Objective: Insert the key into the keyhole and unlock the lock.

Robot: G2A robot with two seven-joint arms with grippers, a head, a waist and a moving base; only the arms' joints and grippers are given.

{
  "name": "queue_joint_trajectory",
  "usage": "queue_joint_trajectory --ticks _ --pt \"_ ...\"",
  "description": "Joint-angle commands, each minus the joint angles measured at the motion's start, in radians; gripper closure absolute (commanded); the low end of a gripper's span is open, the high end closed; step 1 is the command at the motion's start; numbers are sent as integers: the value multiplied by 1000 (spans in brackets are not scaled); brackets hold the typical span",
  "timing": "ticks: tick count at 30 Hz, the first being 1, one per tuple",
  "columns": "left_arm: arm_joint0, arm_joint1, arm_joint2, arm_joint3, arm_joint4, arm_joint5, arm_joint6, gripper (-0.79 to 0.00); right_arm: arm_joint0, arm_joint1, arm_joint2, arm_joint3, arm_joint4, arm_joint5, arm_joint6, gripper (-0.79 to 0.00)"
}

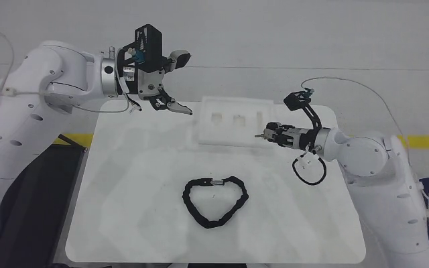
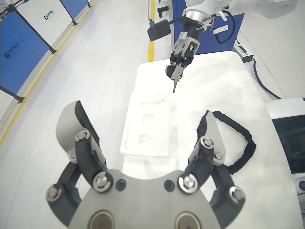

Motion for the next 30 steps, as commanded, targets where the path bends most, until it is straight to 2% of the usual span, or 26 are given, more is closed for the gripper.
queue_joint_trajectory --ticks 1,14,30 --pt "0 0 0 0 0 0 0 -785 -27 5 32 -20 44 -9 0 0" --pt "0 0 0 0 0 0 0 -785 -141 28 186 -89 180 -36 -16 0" --pt "0 0 0 0 0 0 0 -785 -163 32 205 -88 206 -35 -40 0"
